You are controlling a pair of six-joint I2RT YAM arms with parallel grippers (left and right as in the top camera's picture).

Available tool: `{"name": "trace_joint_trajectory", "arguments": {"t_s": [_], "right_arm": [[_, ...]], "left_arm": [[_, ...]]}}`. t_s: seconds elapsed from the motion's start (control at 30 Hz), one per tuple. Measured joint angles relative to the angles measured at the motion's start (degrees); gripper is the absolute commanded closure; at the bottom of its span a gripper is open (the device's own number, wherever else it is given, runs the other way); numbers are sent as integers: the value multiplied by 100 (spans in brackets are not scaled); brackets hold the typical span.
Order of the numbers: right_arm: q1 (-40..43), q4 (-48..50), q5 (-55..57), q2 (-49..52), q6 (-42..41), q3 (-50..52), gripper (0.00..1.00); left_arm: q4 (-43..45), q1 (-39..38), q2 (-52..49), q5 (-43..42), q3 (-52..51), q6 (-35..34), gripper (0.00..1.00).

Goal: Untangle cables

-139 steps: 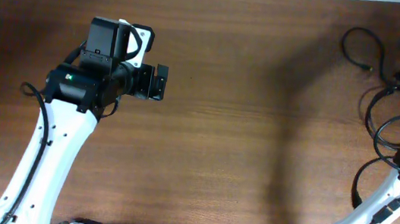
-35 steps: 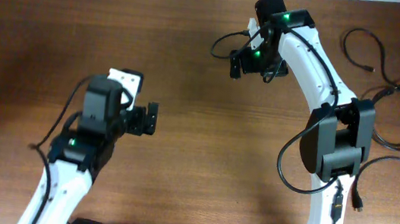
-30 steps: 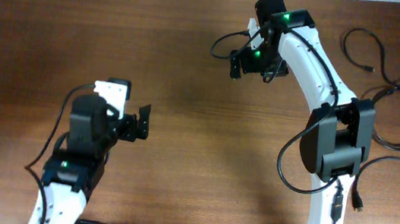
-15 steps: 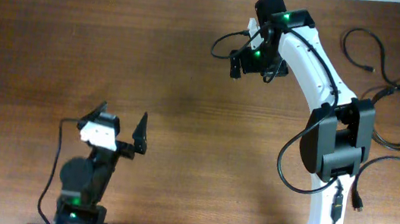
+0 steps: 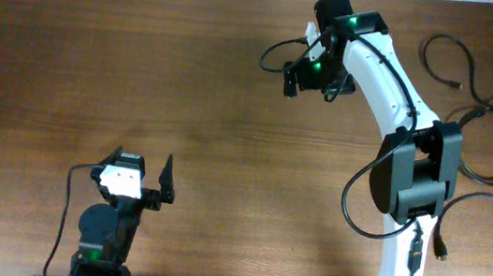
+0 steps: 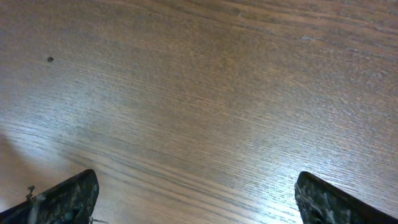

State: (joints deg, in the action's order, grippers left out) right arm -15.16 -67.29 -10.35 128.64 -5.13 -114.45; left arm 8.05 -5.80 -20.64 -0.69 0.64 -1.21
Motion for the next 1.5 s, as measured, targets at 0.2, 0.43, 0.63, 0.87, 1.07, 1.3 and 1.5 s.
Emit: {"name": "trace_joint_trajectory", "arguments": {"t_s": [0.2, 0.43, 0.63, 0.87, 1.07, 1.3, 1.5], "right_arm": [[0, 0, 0, 0, 0, 0, 1], [0, 2, 0, 0, 0, 0, 1], [0, 0, 0, 0, 0, 0, 1], [0, 0, 0, 0, 0, 0, 1], [0, 0, 0, 0, 0, 0, 1], [0, 0, 0, 0, 2, 0, 1], [0, 0, 0, 0, -2, 0, 1]], "left_arm": [[-940, 0, 431, 271, -2, 15, 1], [-1239, 114, 1134, 293, -4, 15, 1], [-1246, 114, 1674, 291, -4, 15, 1], [-1241, 140, 1987, 289, -4, 55, 1], [-1241, 142, 1987, 289, -4, 127, 1], [-1241, 278, 1987, 136, -4, 439, 1], [-1241, 278, 1987, 131, -4, 599, 1]]}}
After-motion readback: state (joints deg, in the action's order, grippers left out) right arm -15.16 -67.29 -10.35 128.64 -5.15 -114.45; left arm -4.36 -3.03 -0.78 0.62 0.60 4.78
